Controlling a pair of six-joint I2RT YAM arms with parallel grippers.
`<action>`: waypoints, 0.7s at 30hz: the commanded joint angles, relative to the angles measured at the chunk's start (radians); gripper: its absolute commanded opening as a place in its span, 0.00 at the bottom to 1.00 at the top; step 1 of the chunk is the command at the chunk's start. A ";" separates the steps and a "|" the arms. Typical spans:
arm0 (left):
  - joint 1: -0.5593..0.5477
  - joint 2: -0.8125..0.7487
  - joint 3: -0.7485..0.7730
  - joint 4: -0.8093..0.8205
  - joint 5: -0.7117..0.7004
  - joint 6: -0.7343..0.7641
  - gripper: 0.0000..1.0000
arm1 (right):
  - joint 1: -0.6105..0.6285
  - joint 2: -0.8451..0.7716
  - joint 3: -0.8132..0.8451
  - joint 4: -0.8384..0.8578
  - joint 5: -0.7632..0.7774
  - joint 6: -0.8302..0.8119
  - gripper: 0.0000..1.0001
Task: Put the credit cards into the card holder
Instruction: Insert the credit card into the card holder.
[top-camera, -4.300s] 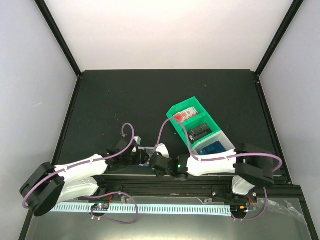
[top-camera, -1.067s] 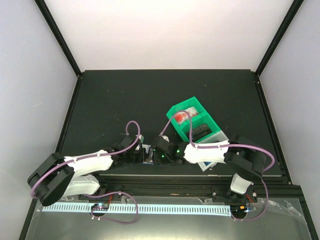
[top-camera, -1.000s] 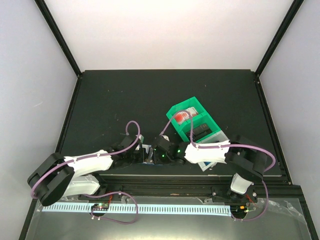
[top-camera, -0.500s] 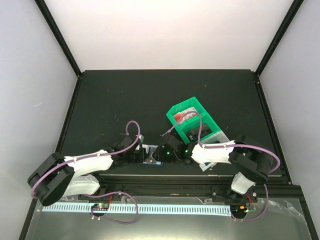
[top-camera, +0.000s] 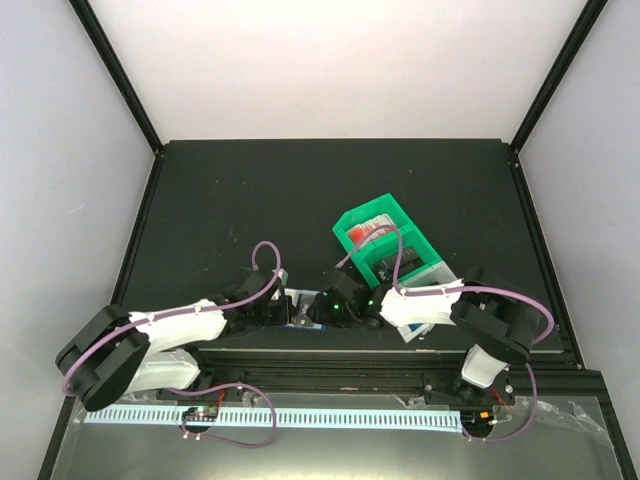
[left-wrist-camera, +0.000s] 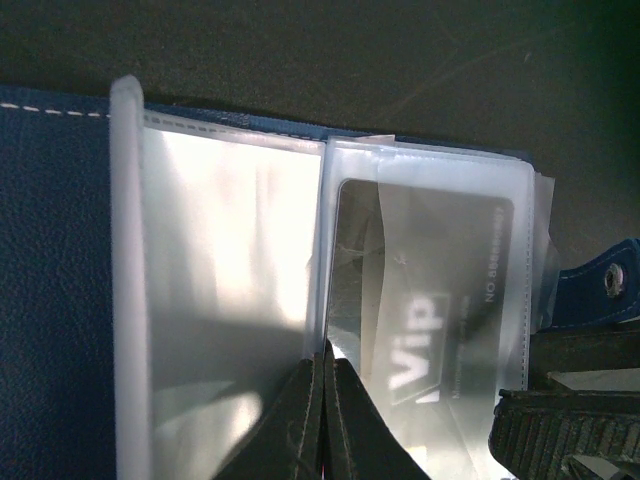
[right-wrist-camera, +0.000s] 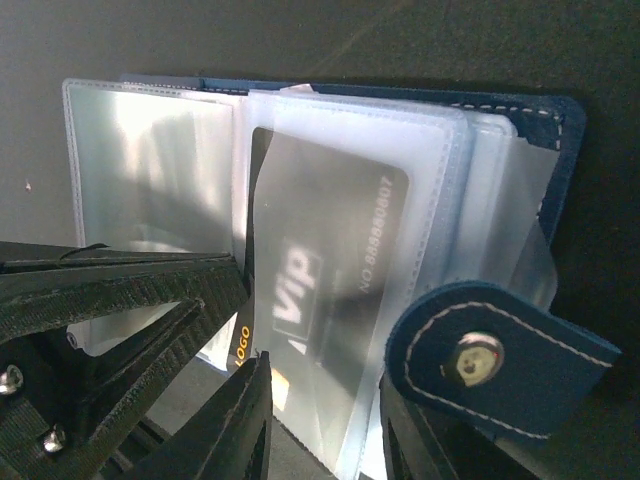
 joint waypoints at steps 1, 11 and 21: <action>0.004 0.048 -0.024 -0.094 -0.054 0.001 0.02 | -0.005 -0.008 -0.005 -0.045 0.050 0.019 0.33; 0.004 0.051 -0.027 -0.083 -0.042 0.000 0.01 | -0.013 0.045 -0.042 0.137 -0.053 0.063 0.33; 0.004 0.043 -0.028 -0.081 -0.033 0.001 0.02 | -0.029 0.053 -0.115 0.336 -0.082 0.126 0.24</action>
